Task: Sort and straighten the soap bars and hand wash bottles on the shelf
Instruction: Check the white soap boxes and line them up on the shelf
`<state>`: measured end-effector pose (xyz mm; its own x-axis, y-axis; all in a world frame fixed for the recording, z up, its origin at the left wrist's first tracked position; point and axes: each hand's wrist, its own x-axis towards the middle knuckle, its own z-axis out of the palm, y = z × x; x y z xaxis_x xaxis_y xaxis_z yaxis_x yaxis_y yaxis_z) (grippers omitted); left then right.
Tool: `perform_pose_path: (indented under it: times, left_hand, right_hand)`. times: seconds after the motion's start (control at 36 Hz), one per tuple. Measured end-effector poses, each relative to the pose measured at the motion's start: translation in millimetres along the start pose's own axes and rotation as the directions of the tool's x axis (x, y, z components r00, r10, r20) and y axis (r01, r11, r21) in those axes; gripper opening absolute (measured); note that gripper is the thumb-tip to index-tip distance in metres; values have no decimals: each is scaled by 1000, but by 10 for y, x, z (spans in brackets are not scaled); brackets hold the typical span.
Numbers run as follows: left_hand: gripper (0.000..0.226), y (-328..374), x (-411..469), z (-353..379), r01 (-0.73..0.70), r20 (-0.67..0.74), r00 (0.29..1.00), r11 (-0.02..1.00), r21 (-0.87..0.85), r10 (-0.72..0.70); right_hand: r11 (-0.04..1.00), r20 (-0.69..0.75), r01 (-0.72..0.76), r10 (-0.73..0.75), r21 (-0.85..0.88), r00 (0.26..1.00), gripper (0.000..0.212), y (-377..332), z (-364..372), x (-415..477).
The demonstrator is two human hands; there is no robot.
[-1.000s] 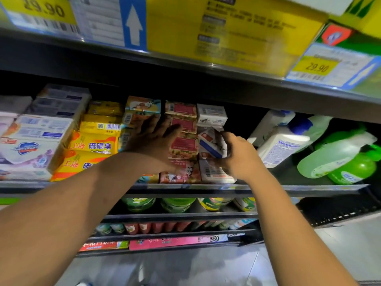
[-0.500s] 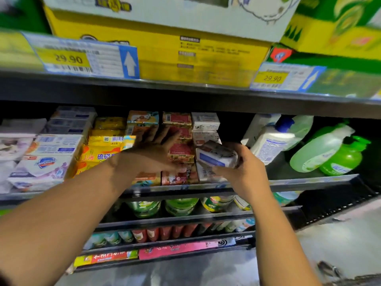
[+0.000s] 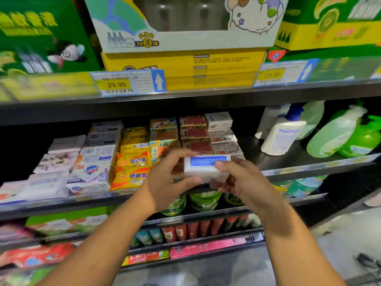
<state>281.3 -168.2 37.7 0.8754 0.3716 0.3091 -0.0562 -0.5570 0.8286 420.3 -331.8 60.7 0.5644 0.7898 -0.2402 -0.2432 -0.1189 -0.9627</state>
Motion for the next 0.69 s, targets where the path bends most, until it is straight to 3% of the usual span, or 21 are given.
perform_pose_path:
  times: [0.11, 0.17, 0.22, 0.28, 0.36, 0.42, 0.47, 0.53, 0.58, 0.64, 0.69]
  left_hand:
    - [31, 73, -167, -126, 80, -140, 979, 915, -396, -147]
    - [15, 114, -211, -215, 97, -214, 954, 895, -436, -207]
    - [4, 79, -261, -299, 144, -266, 928, 911, -386, -259]
    - [9, 54, -308, -364, 177, -282, 917, 921, -347, -282]
    - [9, 58, -356, -406, 188, -265, 927, 940, -286, -266]
    - [19, 59, -387, -438, 181, -244, 930, 921, -344, -274]
    - [38, 17, -432, -504, 166, -155, 955, 891, -424, -251]
    - [68, -47, -480, -576, 157, -42, 984, 961, -225, -171]
    - [73, -97, -499, -620, 131, -30, 991, 988, 84, -129]
    - [58, -111, -492, -638, 91, -134, 988, 986, 138, -72]
    - [48, -137, -501, -619, 72, -221, 974, 994, 84, -52]
  right_hand:
    - [999, 144, -47, 50, -23, 988, 46, 35, 254, -29]
    - [998, 212, -63, 59, 12, 975, 42, 36, 371, -20]
    - [997, 189, -53, 42, 55, 981, 25, 32, 486, 10]
    - [999, 134, 7, -12, 41, 991, 24, 45, 575, 63]
    - [995, 152, 95, -92, -17, 984, 43, 42, 661, 122]
    - [994, 182, 106, -99, -28, 978, 37, 28, 688, 147]
    - [995, 181, 48, -64, 89, 982, 24, -3, 723, 158]
    - [976, 183, -29, -11, 216, 983, 20, -8, 734, 186]
    - [949, 265, -83, 0, 304, 964, 16, 5, 712, 214]
    - [939, 404, -121, -21, 321, 914, 36, 35, 659, 242]
    - [954, 473, -113, -34, 279, 880, 56, 56, 641, 253]
